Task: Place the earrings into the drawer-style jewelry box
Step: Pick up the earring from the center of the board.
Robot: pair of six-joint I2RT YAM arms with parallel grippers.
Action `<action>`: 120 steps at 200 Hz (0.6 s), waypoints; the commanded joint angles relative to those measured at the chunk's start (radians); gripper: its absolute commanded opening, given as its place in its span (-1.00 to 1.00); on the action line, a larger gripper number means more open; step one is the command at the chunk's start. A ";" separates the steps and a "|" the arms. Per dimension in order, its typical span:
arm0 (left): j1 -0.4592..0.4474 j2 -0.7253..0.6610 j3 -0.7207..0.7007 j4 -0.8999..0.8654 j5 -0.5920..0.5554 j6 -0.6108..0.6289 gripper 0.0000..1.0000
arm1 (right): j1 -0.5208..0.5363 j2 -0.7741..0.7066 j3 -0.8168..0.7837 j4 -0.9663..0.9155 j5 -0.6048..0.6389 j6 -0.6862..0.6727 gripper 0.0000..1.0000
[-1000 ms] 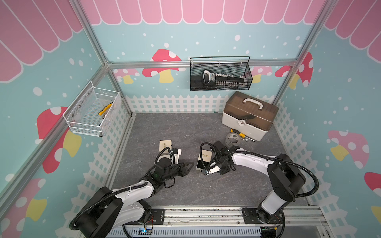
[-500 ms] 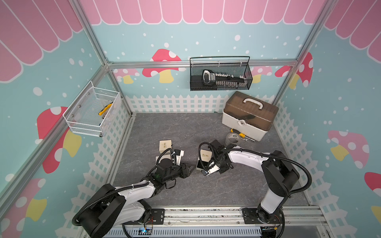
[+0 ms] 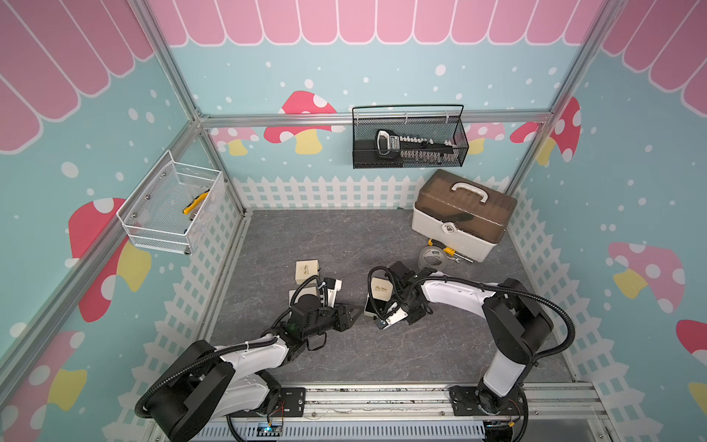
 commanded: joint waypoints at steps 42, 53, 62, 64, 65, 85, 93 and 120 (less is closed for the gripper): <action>-0.005 0.004 0.017 -0.005 -0.008 0.024 -0.02 | 0.014 -0.004 0.001 -0.043 -0.016 -0.020 -0.71; -0.005 0.004 0.016 -0.004 -0.009 0.022 -0.02 | 0.015 0.000 0.004 -0.044 -0.016 -0.020 -0.71; -0.004 0.004 0.017 -0.004 -0.009 0.023 -0.02 | 0.016 0.006 0.009 -0.043 -0.018 -0.020 -0.71; -0.005 0.004 0.017 -0.004 -0.009 0.023 -0.02 | 0.017 0.006 0.010 -0.042 -0.019 -0.019 -0.71; -0.005 0.004 0.017 -0.005 -0.009 0.023 -0.02 | 0.017 0.006 0.010 -0.042 -0.019 -0.019 -0.71; -0.005 0.003 0.017 -0.009 -0.009 0.023 -0.02 | 0.019 0.015 0.015 -0.044 -0.023 -0.018 -0.72; -0.005 0.003 0.017 -0.010 -0.010 0.022 -0.02 | 0.019 0.018 0.016 -0.044 -0.023 -0.017 -0.73; -0.005 0.003 0.018 -0.012 -0.010 0.026 -0.03 | 0.019 0.022 0.018 -0.044 -0.022 -0.013 -0.74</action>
